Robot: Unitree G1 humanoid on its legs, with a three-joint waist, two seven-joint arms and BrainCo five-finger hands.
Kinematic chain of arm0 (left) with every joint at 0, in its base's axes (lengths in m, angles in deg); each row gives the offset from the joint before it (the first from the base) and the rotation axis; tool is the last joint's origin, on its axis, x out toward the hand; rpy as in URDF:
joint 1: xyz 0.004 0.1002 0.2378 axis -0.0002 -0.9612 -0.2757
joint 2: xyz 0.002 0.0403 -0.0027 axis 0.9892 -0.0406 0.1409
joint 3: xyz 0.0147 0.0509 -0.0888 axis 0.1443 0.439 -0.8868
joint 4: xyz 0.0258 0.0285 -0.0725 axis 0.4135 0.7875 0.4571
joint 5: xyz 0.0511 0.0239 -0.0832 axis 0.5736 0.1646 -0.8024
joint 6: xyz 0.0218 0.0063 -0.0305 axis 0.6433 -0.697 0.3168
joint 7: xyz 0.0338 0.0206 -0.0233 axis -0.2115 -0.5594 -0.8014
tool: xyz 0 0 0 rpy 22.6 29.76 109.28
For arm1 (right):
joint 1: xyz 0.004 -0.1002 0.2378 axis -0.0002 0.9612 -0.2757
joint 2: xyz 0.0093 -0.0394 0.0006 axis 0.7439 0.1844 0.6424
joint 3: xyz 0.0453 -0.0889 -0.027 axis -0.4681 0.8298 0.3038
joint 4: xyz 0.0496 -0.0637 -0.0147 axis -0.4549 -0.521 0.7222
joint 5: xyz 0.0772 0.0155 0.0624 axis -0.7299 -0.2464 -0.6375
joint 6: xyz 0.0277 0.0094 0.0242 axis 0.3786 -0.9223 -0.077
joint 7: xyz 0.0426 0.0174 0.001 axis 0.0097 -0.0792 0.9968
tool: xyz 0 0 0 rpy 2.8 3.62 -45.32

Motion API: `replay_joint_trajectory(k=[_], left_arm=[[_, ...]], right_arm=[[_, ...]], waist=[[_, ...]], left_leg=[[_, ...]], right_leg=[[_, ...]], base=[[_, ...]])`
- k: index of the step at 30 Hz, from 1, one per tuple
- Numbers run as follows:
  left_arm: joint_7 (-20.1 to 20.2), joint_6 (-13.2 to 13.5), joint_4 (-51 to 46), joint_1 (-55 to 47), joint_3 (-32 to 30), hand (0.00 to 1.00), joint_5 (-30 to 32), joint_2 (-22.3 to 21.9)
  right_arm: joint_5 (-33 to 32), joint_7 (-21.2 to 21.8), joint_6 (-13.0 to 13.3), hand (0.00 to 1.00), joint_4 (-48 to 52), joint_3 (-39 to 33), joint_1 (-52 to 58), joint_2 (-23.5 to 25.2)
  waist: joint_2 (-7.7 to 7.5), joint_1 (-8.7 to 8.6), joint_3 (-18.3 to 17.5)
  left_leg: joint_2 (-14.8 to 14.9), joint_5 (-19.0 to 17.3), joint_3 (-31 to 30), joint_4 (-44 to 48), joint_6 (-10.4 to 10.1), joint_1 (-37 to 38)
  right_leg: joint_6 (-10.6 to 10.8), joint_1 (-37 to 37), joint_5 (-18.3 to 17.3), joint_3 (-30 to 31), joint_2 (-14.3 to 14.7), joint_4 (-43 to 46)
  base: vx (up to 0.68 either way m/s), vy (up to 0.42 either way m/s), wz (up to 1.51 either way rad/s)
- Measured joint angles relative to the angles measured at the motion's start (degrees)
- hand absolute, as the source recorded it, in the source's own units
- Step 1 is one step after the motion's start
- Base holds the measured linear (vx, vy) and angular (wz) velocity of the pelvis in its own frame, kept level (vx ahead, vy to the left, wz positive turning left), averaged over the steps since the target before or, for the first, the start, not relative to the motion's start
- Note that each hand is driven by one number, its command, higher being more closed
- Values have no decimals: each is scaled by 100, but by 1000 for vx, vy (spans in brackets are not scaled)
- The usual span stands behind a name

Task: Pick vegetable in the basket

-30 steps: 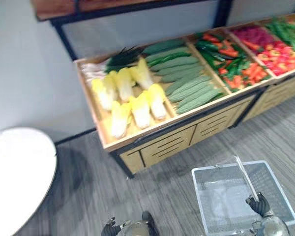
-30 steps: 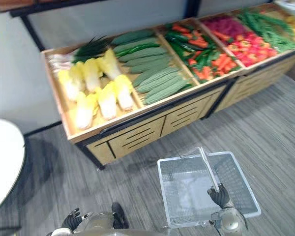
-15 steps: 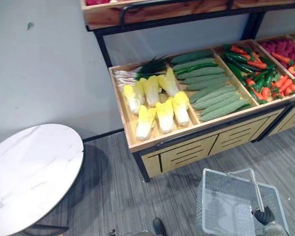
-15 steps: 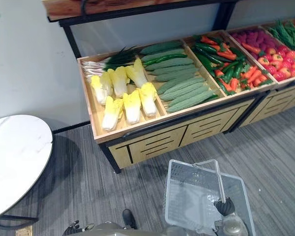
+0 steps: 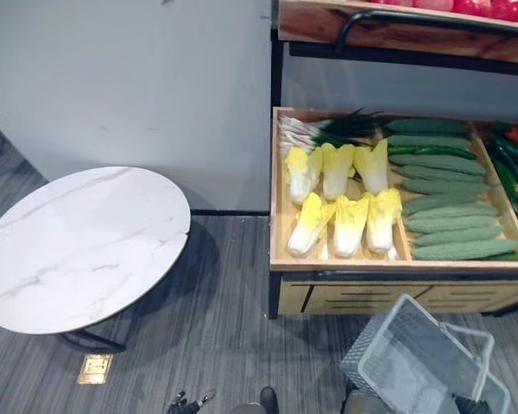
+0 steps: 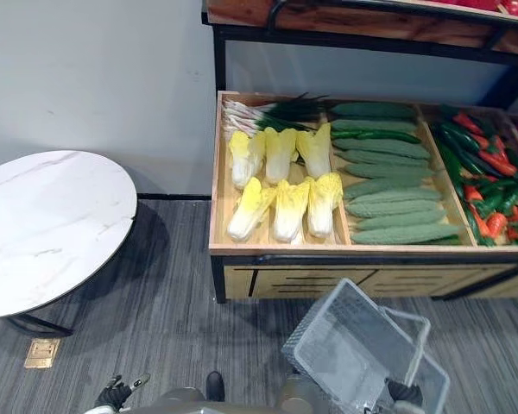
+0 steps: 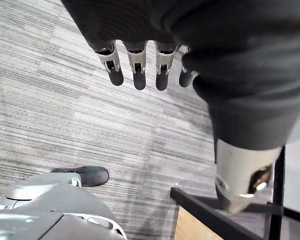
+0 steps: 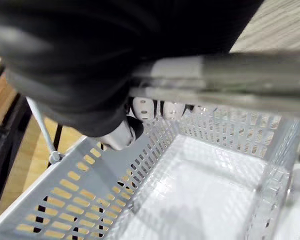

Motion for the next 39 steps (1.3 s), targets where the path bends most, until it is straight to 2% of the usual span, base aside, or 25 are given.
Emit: replay_joint_trajectory(k=[1, 2, 5, 6, 7, 9, 12, 15, 17, 23, 28, 30, 31, 32, 33, 34, 36, 39], left_arm=[[-3, -1, 4, -83, -94, 0, 0, -1], [-4, -6, 35, -108, -178, 0, -2, -22], [-2, -4, 74, -132, -460, 0, -36, -486], [0, -4, 72, -131, -476, 0, -40, -534], [-13, -4, 40, -119, -567, 0, -50, -585], [-35, -4, 6, -112, -666, 0, -95, -617], [-66, -3, -31, -85, -678, 0, -102, -626], [-115, -5, -105, -84, -694, 0, -103, -659], [-149, -6, -108, -55, -771, 0, -102, -693], [-250, -5, -121, -24, -789, 0, -99, -742], [-295, -4, -121, 44, -983, 0, -100, -786], [-354, -2, -133, 107, -1127, 0, -101, -838], [-413, -1, -175, 117, -1184, 0, -102, -863], [-510, 6, -243, 163, -1220, 0, -103, -863], [-532, 8, -285, 191, -1278, 0, -104, -864], [-714, 42, -569, 269, -1342, 0, -342, -866], [-812, 71, -932, 266, -1296, 0, -496, -871], [-1184, 292, -2230, 124, -781, 0, -508, -848]], right_arm=[[-4, -1, -10, 100, -145, -135, 29, 35], [-13, 2, -16, 100, -191, -209, 34, 30], [-234, -30, -63, 100, -273, -670, 76, 5], [-245, -30, -107, 100, -292, -733, 72, 8], [-414, -34, -160, 100, -293, -820, 100, 55], [-477, -43, -160, 100, -289, -924, 128, 107], [-617, -37, -156, 100, -289, -1067, 135, 184], [-618, -40, -163, 100, -300, -1169, 153, 271], [-616, -45, -159, 100, -276, -1155, 134, 378], [-617, -142, -159, 100, -55, -914, 206, 590], [-614, -148, -154, 100, -47, -867, 222, 594], [-614, -151, -156, 100, -53, -869, 225, 597], [-611, -153, -156, 100, -53, -871, 238, 597], [-606, -158, -155, 100, -53, -873, 231, 599], [-603, -158, -154, 100, -52, -873, 231, 598], [-595, -165, -153, 100, -52, -882, 229, 610], [-594, -187, -151, 100, -45, -882, 228, 630], [-596, -271, -137, 100, -29, -861, 230, 681]], waist=[[-127, 5, -128], [-85, -5, -157], [343, -5, -299], [427, -11, -297], [452, -20, -285], [442, -20, -281], [425, -34, -285], [443, -91, -281], [431, -66, -286], [476, -58, -309], [466, -13, -351], [525, -11, -392], [470, -9, -409], [532, -7, -457], [508, 6, -441], [521, 4, -451], [513, 5, -446], [507, 6, -443]], left_leg=[[-15, -66, -25, -8, -99, 18], [40, -99, -53, 8, -143, 52], [593, -211, 30, 227, -370, 70], [713, -199, 32, 343, -407, 69], [826, -131, 52, 507, -513, 49], [887, -70, 77, 601, -564, 44], [926, 91, 403, 527, -504, -20], [893, 284, 519, 60, -438, -41], [845, 359, 543, -113, -441, -117], [842, 269, 1134, -131, -394, -158], [825, 293, 1285, -212, -404, -67], [819, 300, 1309, -245, -406, 46], [820, 299, 1334, -313, -409, 93], [822, 298, 1357, -336, -415, 155], [822, 297, 1380, -352, -417, 177], [823, 287, 1401, -354, -432, 215], [825, 284, 1405, -355, -437, 228], [824, 283, 1395, -358, -438, 234]], right_leg=[[-209, 154, 300, -43, 63, -205], [-387, 225, 504, -51, 127, -241], [-509, 415, 397, -368, 542, -274], [-520, 490, 370, -462, 627, -280], [-636, 651, 284, -645, 694, -285], [-634, 769, 234, -783, 720, -285], [-757, 851, 91, -1098, 730, -339], [-794, 797, 12, -1370, 729, -369], [-782, 722, 25, -1409, 698, -358], [-696, 598, 83, -1314, 586, -358], [-724, 577, 120, -1235, 586, -358], [-722, 649, 119, -1218, 596, -366], [-720, 664, 118, -1207, 616, -380], [-720, 688, 118, -1197, 629, -410], [-720, 700, 118, -1183, 638, -424], [-720, 759, 118, -1181, 647, -467], [-718, 768, 117, -1181, 649, -468], [-718, 778, 117, -1186, 649, -467]], base=[[182, -305, 26], [131, -260, 21], [208, -299, 19], [266, -390, 38], [189, -310, 41], [76, -165, 39], [-23, -103, 49], [-96, -13, 52], [-103, 33, 19], [-9, 50, -7], [108, 16, -14], [153, -3, -6], [115, -6, -8], [115, -7, -10], [100, -10, -7], [56, -10, -5], [19, -4, -1], [0, 0, 0]])
